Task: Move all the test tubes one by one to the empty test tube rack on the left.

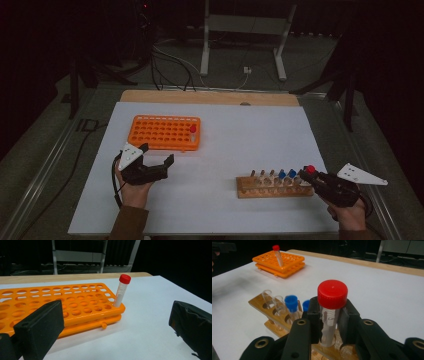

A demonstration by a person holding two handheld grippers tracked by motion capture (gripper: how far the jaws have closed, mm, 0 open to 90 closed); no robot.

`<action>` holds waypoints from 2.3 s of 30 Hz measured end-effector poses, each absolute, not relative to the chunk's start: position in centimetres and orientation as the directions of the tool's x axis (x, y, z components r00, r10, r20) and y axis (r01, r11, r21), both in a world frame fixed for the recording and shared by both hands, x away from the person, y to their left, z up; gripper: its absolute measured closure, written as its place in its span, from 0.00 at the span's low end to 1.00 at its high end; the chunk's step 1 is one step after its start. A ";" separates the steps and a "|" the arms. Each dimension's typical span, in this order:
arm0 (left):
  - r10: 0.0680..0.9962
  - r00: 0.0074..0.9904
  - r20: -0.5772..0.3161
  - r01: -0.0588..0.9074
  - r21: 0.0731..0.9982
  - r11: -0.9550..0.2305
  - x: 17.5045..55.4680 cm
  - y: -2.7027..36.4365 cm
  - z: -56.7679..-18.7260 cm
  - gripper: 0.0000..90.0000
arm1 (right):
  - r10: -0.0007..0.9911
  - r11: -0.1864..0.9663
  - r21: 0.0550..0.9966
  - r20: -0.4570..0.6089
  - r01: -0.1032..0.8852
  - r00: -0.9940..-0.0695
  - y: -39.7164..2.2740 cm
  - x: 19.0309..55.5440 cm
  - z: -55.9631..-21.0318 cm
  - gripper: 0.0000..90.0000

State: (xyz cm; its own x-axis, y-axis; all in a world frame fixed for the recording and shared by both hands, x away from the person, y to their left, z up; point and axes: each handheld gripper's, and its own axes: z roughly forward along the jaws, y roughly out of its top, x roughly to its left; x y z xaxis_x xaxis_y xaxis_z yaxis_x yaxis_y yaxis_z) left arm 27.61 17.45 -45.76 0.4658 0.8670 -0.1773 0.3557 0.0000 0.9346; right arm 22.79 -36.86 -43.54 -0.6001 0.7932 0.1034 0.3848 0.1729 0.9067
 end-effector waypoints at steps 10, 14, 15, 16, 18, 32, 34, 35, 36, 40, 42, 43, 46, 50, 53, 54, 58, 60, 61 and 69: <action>0.860 0.479 -0.175 0.360 0.933 -0.011 27.7 17.2 -45.8 0.01 | 0.774 0.164 0.924 0.096 0.345 -0.625 -37.2 22.8 -40.7 0.82; 0.859 0.483 -0.168 0.357 0.934 -0.018 27.6 17.1 -45.8 0.01 | 0.777 0.164 0.928 0.088 0.335 -0.623 -37.1 23.2 -40.0 0.82; 0.860 0.484 -0.163 0.357 0.934 -0.024 27.6 17.0 -45.7 0.01 | 0.778 0.162 0.929 0.087 0.333 -0.622 -37.1 23.3 -39.8 0.82; 0.859 0.488 -0.157 0.352 0.936 -0.028 27.6 16.9 -45.7 0.01 | 0.779 0.161 0.930 0.086 0.331 -0.621 -36.9 23.7 -39.6 0.82; 0.859 0.489 -0.153 0.350 0.936 -0.032 27.6 16.9 -45.6 0.01 | 0.779 0.159 0.931 0.086 0.329 -0.621 -36.7 23.9 -39.5 0.82; 0.833 0.542 -0.108 0.325 0.941 -0.089 27.6 15.1 -44.7 0.02 | 0.764 0.150 0.932 0.104 0.331 -0.637 -32.8 26.4 -39.3 0.82; 0.829 0.549 -0.108 0.325 0.941 -0.093 27.6 14.8 -44.5 0.02 | 0.757 0.156 0.931 0.102 0.330 -0.646 -32.2 26.7 -39.2 0.82; 0.826 0.552 -0.111 0.325 0.941 -0.090 27.6 14.6 -44.4 0.02 | 0.755 0.158 0.931 0.102 0.329 -0.648 -31.9 26.8 -39.2 0.82; 0.823 0.557 -0.111 0.324 0.942 -0.093 27.6 14.4 -44.3 0.02 | 0.752 0.159 0.930 0.104 0.331 -0.652 -31.6 27.0 -39.2 0.82; 0.813 0.572 -0.109 0.318 0.943 -0.097 27.7 13.7 -44.1 0.01 | 0.740 0.178 0.925 0.098 0.335 -0.665 -30.5 27.5 -39.2 0.82; 0.807 0.580 -0.111 0.318 0.943 -0.099 27.8 13.4 -44.0 0.01 | 0.734 0.186 0.925 0.095 0.333 -0.673 -30.0 27.7 -39.2 0.82; 0.805 0.583 -0.111 0.318 0.943 -0.100 27.9 13.2 -44.0 0.01 | 0.732 0.190 0.924 0.093 0.333 -0.675 -29.7 27.8 -39.2 0.82; 0.796 0.595 -0.112 0.316 0.943 -0.104 27.9 12.7 -43.9 0.01 | 0.723 0.190 0.925 0.095 0.330 -0.684 -28.8 28.1 -39.1 0.82; 0.784 0.611 -0.113 0.310 0.945 -0.105 27.9 12.0 -43.7 0.02 | 0.716 0.190 0.924 0.100 0.331 -0.691 -28.1 28.3 -39.2 0.82; 0.775 0.623 -0.108 0.306 0.945 -0.114 28.0 11.4 -43.5 0.02 | 0.711 0.196 0.922 0.101 0.334 -0.696 -27.3 28.5 -39.5 0.82; 0.771 0.628 -0.106 0.303 0.946 -0.117 28.0 11.1 -43.5 0.01 | 0.709 0.197 0.921 0.104 0.337 -0.697 -27.0 28.5 -39.5 0.82; 0.741 0.663 -0.107 0.290 0.949 -0.123 28.0 10.2 -43.2 0.02 | 0.698 0.200 0.920 0.108 0.338 -0.708 -26.0 28.7 -39.7 0.82; 0.728 0.678 -0.101 0.282 0.950 -0.132 28.0 9.6 -43.1 0.02 | 0.691 0.203 0.919 0.110 0.338 -0.714 -25.5 28.8 -39.8 0.82; 0.722 0.685 -0.099 0.281 0.950 -0.136 28.0 9.4 -43.0 0.02 | 0.685 0.209 0.918 0.109 0.338 -0.720 -25.0 28.8 -39.8 0.82; 0.677 0.732 -0.071 0.251 0.953 -0.172 28.0 7.0 -43.0 0.02 | 0.664 0.230 0.913 0.105 0.336 -0.740 -23.1 28.9 -39.8 0.82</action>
